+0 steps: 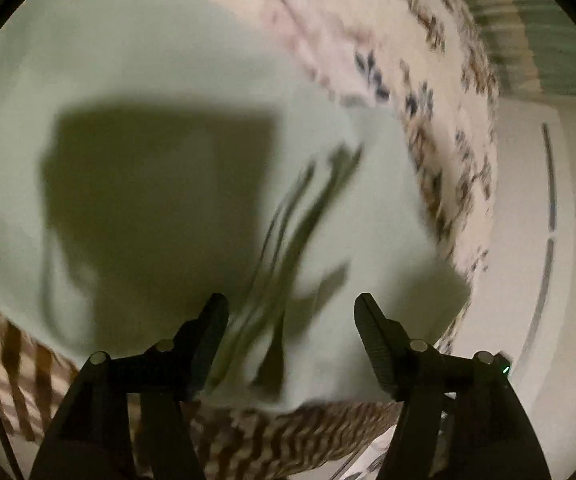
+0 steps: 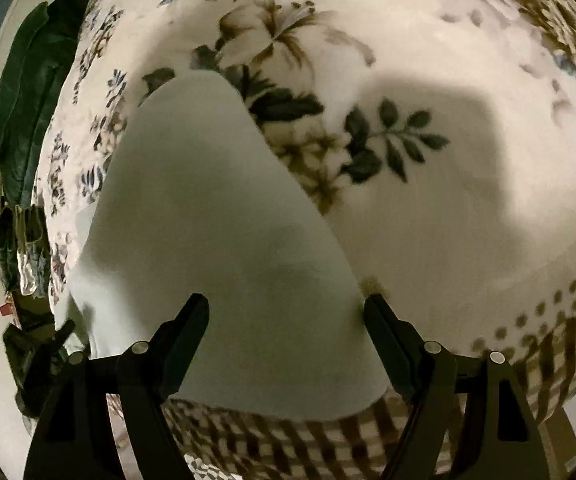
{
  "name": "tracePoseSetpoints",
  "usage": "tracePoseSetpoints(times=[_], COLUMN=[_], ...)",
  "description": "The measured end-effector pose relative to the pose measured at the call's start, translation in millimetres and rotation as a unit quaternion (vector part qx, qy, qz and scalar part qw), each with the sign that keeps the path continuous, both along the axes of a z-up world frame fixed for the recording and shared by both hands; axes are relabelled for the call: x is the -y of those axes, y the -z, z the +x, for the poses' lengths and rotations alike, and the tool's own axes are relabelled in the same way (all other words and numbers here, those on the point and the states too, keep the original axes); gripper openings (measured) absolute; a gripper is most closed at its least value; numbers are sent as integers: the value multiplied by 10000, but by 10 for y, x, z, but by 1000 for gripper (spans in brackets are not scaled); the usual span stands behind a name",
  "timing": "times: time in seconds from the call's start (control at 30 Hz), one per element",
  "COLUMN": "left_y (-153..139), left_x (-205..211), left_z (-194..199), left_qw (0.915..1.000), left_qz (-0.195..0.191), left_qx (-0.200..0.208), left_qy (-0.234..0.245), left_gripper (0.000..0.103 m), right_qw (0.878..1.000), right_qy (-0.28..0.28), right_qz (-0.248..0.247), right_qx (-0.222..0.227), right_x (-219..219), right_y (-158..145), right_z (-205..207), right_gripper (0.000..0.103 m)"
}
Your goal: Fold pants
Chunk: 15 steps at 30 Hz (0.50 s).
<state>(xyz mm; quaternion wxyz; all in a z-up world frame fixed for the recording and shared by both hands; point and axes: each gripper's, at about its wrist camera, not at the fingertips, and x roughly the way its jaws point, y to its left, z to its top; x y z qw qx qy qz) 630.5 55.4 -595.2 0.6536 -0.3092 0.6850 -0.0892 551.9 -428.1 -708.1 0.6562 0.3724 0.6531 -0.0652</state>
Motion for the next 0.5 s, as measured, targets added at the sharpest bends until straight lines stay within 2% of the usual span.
tracePoseSetpoints(times=[0.03, 0.07, 0.1, 0.2, 0.27, 0.43, 0.47, 0.5], left_y=[-15, -35, -90, -335, -379, 5, 113, 160], left_x=[70, 148, 242, 367, 328, 208, 197, 173], left_z=[-39, -78, -126, -222, -250, -188, -187, -186], left_qw=[9997, 9985, 9967, 9902, 9910, 9889, 9878, 9884], left_qz=[168, 396, 518, 943, 960, 1276, 1327, 1331], left_qx=[34, 81, 187, 575, 514, 69, -18, -58], left_qy=[157, 368, 602, 857, 779, 758, 811, 731], left_gripper=[60, 23, 14, 13, 13, 17, 20, 27], right_qw=[10000, 9998, 9997, 9994, 9993, 9993, 9991, 9989], right_qy=[-52, -106, -139, -148, -138, -126, -155, -183], right_qz=[-45, -104, -144, -215, -250, -203, -204, -199], right_qx=[-41, -95, -154, -233, -255, -293, -334, -374], right_x=[-23, -42, -56, -33, -27, 29, 51, 43], right_y=[13, 31, 64, 129, 153, 207, 221, 233], right_z=[-10, -27, -41, -61, -42, -23, -28, -22], right_gripper=[82, 82, 82, 82, 82, 82, 82, 82])
